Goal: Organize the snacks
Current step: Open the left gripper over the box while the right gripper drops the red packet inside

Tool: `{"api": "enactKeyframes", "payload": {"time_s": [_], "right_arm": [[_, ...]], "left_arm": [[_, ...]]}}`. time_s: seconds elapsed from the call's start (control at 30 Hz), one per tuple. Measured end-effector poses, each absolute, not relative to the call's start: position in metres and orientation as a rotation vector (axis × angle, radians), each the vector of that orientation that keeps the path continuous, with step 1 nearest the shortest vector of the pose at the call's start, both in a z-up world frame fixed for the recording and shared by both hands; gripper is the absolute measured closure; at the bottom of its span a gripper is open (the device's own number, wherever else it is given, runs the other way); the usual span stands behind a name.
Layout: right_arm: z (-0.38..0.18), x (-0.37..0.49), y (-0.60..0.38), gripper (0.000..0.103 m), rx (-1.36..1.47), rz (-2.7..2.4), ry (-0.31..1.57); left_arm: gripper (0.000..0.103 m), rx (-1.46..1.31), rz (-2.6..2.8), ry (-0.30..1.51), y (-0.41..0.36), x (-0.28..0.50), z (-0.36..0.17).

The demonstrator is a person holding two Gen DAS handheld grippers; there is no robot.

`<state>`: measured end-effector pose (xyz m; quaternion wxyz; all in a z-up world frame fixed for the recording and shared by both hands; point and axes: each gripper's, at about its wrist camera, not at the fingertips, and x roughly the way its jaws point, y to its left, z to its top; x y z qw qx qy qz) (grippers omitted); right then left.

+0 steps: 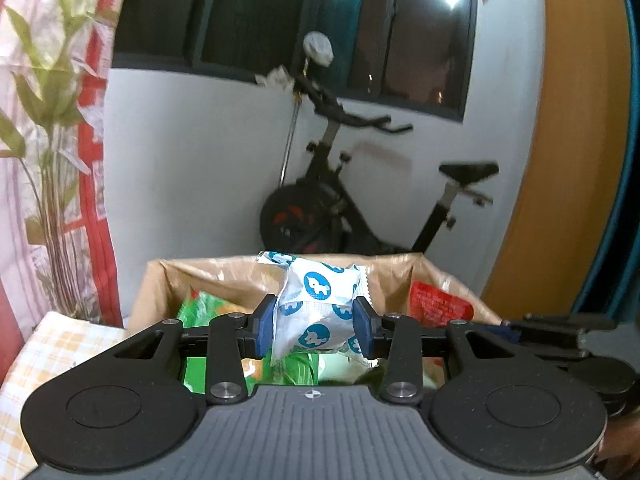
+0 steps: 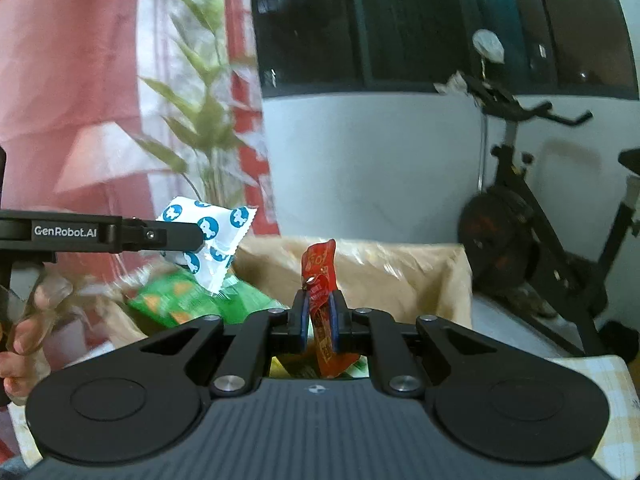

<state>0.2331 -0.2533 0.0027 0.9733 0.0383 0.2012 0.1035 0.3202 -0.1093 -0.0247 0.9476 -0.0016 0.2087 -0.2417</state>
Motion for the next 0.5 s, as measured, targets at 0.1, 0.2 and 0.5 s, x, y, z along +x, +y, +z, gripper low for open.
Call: {"api": "enactKeyframes", "payload": {"time_s": [0.1, 0.2, 0.5], "right_arm": [[-0.003, 0.235, -0.254, 0.091, 0.054, 0.179, 0.44], [-0.006, 0.236, -0.255, 0.09, 0.051, 0.149, 0.468], [-0.003, 0.221, -0.246, 0.076, -0.001, 0.158, 0.471]], "left_arm": [[0.059, 0.032, -0.494, 0.44, -0.11, 0.324, -0.029], [0.055, 0.027, -0.496, 0.43, -0.104, 0.323, -0.027], [0.042, 0.023, -0.469, 0.433, -0.087, 0.309, -0.02]]}}
